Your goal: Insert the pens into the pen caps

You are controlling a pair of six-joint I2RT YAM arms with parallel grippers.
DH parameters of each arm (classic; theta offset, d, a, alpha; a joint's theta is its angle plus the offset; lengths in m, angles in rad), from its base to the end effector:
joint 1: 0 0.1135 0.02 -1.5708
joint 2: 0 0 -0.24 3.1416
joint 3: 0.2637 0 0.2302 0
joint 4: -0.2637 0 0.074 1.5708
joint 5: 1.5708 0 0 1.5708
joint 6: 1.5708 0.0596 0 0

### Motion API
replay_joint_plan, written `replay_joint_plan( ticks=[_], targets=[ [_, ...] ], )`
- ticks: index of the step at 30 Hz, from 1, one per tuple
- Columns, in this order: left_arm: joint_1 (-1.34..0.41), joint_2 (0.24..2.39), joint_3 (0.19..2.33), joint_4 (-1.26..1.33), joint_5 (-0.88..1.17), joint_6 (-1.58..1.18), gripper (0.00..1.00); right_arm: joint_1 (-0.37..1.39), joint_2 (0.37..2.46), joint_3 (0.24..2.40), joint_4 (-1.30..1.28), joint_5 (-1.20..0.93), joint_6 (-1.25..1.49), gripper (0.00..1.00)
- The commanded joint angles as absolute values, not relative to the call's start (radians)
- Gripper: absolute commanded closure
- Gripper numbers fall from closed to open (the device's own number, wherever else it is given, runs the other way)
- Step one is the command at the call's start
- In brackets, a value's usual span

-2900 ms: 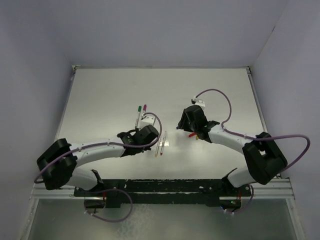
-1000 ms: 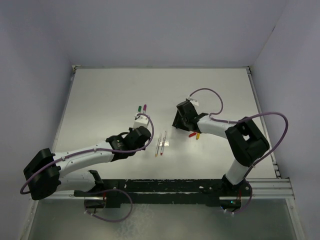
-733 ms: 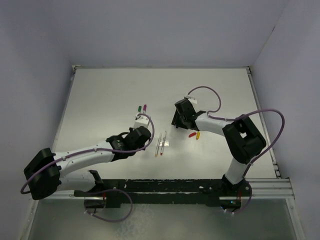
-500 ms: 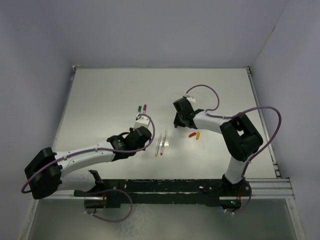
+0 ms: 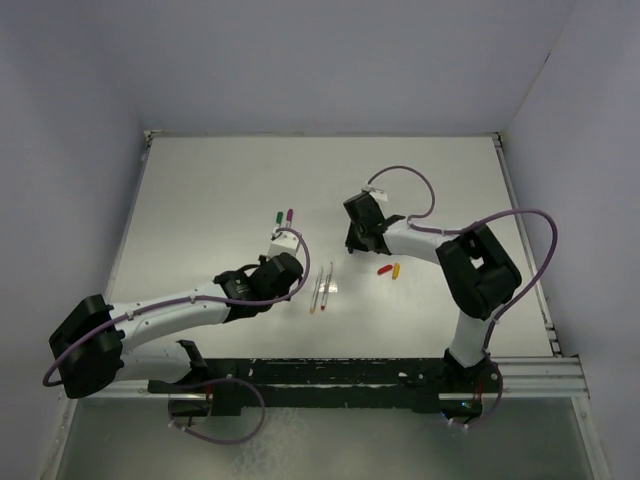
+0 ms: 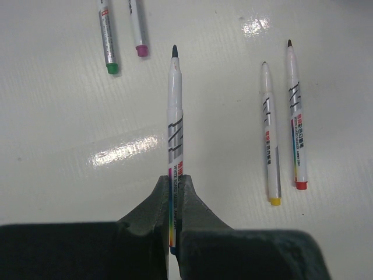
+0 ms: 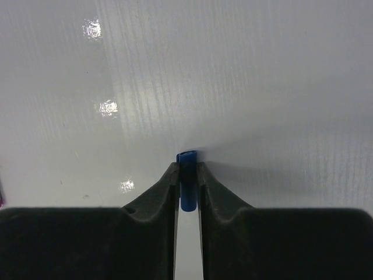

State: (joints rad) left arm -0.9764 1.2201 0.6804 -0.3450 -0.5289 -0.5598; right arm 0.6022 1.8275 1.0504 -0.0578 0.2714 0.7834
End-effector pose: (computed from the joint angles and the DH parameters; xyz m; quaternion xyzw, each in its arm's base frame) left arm 0.1585 -0.1808 0.1791 0.1020 0.9075 -0.0485 0.4045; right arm 0.3137 0.1962 0.1352 0.1321 0.9163 0.1305 0.3549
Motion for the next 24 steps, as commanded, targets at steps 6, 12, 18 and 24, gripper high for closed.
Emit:
replay_joint_plan(
  ticks=[6,12,18,24],
  targets=[
    [-0.973,1.200,0.693,-0.310,-0.552,-0.560,1.00,0.615,1.928,1.036,-0.245,0.282,0.723,0.77],
    [-0.974,1.198,0.697,-0.305,-0.554,-0.555,1.00,0.635,1.943,1.035,-0.268,0.284,0.709,0.74],
    [-0.973,1.199,0.699,-0.303,-0.553,-0.553,1.00,0.652,1.964,1.028,-0.293,0.291,0.710,0.72],
    [-0.973,1.193,0.698,-0.305,-0.552,-0.552,1.00,0.657,1.996,1.043,-0.346,0.309,0.703,0.77]
  ],
)
